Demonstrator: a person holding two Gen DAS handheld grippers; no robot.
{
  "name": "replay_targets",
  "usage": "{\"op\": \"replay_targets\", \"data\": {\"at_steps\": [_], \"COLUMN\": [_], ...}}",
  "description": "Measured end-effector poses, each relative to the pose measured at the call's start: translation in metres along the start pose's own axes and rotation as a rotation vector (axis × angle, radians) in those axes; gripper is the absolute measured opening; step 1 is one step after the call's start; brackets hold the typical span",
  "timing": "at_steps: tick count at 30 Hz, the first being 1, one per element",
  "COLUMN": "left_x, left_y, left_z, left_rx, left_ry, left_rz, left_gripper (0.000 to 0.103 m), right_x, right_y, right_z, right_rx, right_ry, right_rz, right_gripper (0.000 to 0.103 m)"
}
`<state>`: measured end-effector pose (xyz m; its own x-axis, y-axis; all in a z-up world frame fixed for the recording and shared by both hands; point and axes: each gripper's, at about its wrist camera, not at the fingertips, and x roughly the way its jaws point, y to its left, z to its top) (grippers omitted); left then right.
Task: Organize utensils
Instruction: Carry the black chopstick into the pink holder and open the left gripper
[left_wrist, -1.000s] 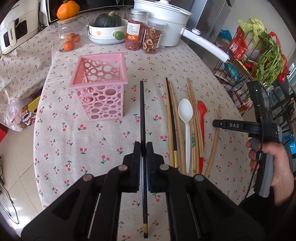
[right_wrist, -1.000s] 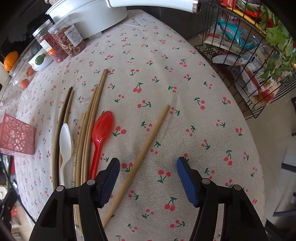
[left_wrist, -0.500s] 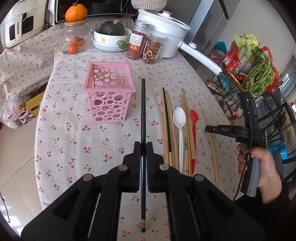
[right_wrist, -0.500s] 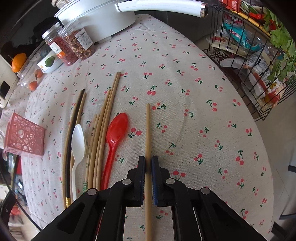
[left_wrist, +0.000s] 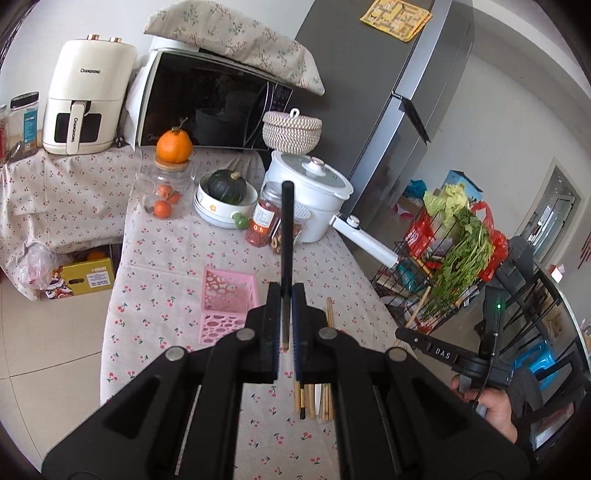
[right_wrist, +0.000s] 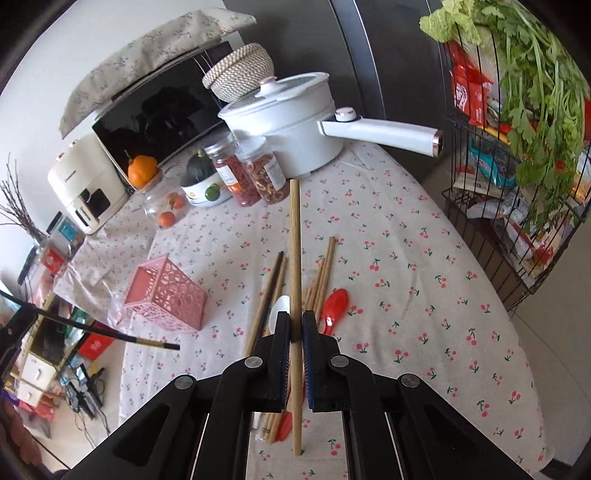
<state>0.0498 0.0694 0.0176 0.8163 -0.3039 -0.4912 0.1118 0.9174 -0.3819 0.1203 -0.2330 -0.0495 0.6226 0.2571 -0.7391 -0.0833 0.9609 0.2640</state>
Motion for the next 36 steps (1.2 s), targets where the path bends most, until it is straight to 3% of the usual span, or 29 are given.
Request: {"op": "replay_targets", "data": {"at_steps": [7,16,20,29,35,36], "left_x": [0.003,0.034,0.055,0.085,0.079,0.077], "left_y": [0.001,0.001,0.002,0.012,0.003,0.001], "left_z": [0.024,0.024,0.018,0.004,0.002,0.002], "left_rx": [0.063,0.161,0.191,0.160,0.184,0.190], "left_ry": [-0.191,-0.285,-0.246,-0.123,-0.123,-0.125], "left_rz": [0.083,0.149,0.183,0.215,0.209,0.208], "left_gripper": [0.006,0.006,0.006,0.006,0.008,0.013], "right_x": [-0.015,-0.010,-0.009,-0.008,-0.008,-0.009], "right_y": [0.011,0.020,0.021,0.023,0.023,0.023], "right_z": [0.010,0.008,0.007,0.004,0.003,0.002], "right_rx": [-0.014,-0.037,-0.047,-0.061,-0.069,-0.070], "right_ry": [-0.077,-0.068,-0.068,-0.060,-0.059,-0.060], "right_rz": [0.045,0.067,0.067,0.066,0.066,0.066], "right_gripper": [0.007,0.007,0.007,0.007,0.007,0.007]}}
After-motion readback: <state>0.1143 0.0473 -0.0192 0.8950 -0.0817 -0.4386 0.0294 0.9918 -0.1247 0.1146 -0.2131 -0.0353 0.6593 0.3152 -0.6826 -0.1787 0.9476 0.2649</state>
